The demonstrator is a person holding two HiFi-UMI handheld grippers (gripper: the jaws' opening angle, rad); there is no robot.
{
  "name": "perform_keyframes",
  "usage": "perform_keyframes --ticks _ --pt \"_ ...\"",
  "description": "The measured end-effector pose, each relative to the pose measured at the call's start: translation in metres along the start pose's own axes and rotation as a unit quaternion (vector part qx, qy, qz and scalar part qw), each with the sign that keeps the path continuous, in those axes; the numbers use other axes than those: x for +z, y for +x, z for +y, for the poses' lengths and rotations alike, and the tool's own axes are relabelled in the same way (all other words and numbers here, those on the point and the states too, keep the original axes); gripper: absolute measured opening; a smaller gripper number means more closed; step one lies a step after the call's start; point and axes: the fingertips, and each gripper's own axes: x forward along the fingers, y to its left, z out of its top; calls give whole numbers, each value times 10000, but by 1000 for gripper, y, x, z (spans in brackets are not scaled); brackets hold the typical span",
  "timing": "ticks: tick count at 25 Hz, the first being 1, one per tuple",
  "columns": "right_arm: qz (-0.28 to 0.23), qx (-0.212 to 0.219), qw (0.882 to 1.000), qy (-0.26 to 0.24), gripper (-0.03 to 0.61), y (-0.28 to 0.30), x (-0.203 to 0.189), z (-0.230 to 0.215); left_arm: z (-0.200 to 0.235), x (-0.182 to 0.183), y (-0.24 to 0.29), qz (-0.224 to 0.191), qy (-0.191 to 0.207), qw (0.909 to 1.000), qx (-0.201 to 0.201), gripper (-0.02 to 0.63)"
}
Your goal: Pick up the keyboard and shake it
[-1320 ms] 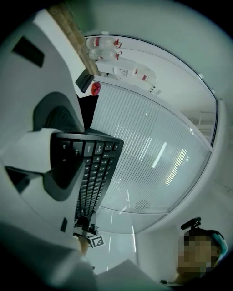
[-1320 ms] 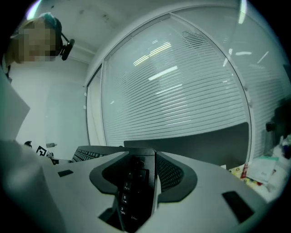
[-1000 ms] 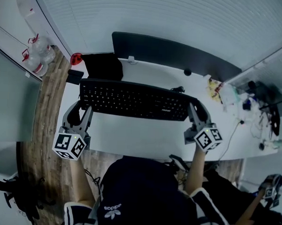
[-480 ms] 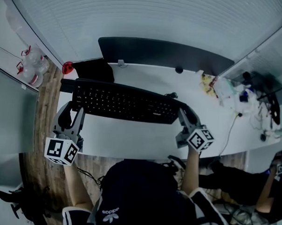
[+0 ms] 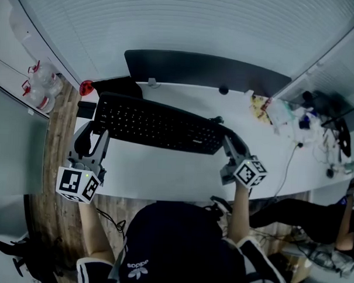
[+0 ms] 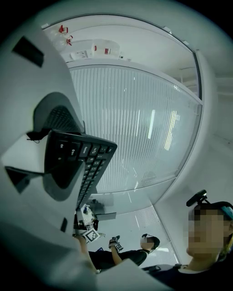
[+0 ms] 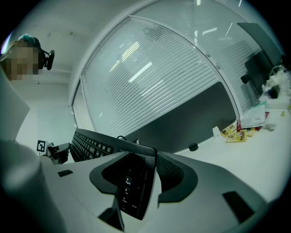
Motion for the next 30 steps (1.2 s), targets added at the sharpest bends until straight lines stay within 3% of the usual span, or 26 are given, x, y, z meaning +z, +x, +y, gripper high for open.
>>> perform_keyframes --ticks 9,12,30 --pt "-143 -22 9999 66 179 -9 3 3 -5 1 -7 -63 137 9999 27 197" --pt "-188 -7 9997 -137 179 -16 14 8 -8 6 -10 -184 52 9998 42 196" --pt "-147 -62 9998 -153 179 -23 17 14 -6 -2 -9 -142 -136 9997 -177 196"
